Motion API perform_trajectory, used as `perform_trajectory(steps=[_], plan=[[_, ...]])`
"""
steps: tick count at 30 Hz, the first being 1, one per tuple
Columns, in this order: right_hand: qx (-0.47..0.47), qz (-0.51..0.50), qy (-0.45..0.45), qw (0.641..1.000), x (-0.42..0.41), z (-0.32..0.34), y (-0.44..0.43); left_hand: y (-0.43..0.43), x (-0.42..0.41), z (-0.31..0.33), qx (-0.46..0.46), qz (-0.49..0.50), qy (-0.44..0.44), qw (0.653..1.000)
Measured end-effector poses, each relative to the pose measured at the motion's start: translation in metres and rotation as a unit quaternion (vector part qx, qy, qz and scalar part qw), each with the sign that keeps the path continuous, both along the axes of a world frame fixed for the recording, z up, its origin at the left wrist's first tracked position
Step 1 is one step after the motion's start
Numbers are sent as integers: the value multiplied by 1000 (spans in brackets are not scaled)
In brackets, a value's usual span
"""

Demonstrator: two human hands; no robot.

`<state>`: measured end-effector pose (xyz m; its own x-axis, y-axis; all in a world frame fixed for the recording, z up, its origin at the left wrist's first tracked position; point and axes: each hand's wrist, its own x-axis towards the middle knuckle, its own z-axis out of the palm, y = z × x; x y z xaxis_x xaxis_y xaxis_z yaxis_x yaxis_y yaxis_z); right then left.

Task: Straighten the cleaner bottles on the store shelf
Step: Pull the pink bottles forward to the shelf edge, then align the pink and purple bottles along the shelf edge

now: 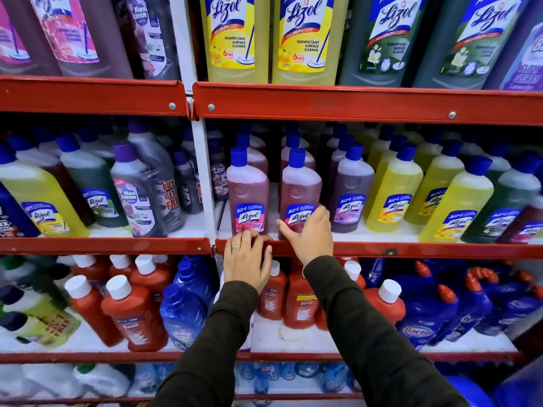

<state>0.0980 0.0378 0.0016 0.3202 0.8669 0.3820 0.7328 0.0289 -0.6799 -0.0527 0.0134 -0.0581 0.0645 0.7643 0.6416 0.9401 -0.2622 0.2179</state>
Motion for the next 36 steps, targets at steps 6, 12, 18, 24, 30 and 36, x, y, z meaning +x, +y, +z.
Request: perform_trajectory(steps=[6, 12, 18, 24, 30, 36], plan=[[0, 31, -3, 1000, 6, -1, -3, -4, 5, -5, -6, 14, -8, 1000], [120, 25, 99, 987, 37, -5, -18, -8, 12, -10, -5, 21, -21, 1000], [86, -94, 103, 986, 73, 10, 7, -9, 14, -8, -4, 31, -29, 999], [1, -64, 103, 993, 89, 14, 33, -10, 13, -8, -15, 31, -41, 999], [0, -41, 53, 998, 92, 9, 20, -10, 16, -5, -23, 38, -69, 997], [13, -33, 23, 999, 90, 3, -2, -9, 17, -4, -36, 46, -74, 996]])
